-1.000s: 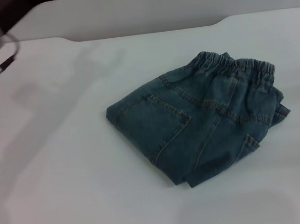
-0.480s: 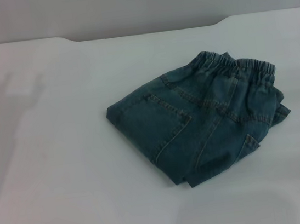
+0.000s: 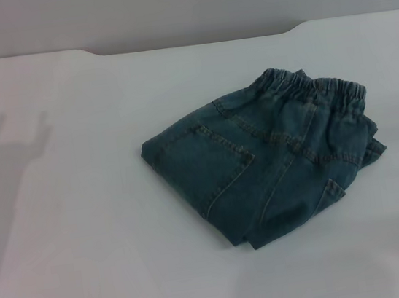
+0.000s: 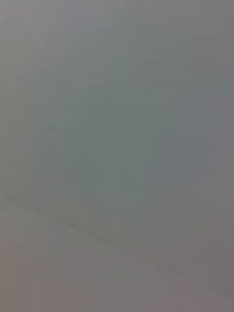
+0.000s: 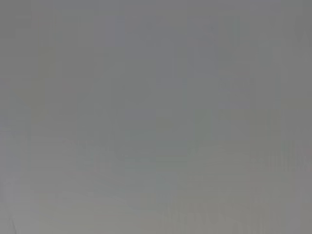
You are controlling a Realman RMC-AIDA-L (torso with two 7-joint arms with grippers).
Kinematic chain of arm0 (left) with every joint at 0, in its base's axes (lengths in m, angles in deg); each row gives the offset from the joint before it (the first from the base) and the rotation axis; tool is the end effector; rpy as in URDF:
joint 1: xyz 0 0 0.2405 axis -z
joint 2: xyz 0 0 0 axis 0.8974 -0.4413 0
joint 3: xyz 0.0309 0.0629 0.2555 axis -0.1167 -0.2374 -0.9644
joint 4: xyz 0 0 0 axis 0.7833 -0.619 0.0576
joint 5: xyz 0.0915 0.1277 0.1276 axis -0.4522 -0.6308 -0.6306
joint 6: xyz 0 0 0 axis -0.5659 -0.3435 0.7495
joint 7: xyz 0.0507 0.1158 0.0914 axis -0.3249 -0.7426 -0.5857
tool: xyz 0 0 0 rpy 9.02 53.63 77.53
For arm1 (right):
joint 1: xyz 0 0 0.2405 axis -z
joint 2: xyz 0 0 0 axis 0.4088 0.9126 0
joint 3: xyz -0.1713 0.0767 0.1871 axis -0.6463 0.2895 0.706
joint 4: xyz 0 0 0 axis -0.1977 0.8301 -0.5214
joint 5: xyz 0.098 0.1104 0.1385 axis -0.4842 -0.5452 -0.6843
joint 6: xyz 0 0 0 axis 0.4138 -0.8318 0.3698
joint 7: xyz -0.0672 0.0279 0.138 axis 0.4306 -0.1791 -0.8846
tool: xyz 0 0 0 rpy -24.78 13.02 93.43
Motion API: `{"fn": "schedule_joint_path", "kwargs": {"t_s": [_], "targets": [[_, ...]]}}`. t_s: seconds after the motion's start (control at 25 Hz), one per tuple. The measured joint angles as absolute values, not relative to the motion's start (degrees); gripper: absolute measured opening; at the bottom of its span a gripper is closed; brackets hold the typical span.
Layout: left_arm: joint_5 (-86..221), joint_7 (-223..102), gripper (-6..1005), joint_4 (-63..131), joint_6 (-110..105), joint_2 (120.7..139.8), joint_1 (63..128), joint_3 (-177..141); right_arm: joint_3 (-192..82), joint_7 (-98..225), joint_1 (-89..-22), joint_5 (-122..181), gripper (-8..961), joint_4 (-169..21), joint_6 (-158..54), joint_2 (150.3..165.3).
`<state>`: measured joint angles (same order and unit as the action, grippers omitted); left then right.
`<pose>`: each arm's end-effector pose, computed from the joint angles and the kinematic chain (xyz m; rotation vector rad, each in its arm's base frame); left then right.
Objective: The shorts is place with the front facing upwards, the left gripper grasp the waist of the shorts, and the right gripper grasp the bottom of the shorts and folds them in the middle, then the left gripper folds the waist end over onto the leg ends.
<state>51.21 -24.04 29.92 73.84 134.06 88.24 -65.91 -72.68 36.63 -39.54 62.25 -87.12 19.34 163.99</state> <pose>-0.3194 0.3328 0.0472 -1.4417 -0.5814 -1.1675 0.3869 0.2851 0.1082 -1.2401 0.4628 0.8204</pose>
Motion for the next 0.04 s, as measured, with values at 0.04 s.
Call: {"fn": "schedule_joint_path", "kwargs": {"t_s": [0.04], "targets": [[51.21, -24.04, 833, 29.92, 73.84, 134.06, 88.24, -65.91, -72.39, 36.71, -39.93, 62.21, 495, -87.13, 19.34, 163.95]]}}
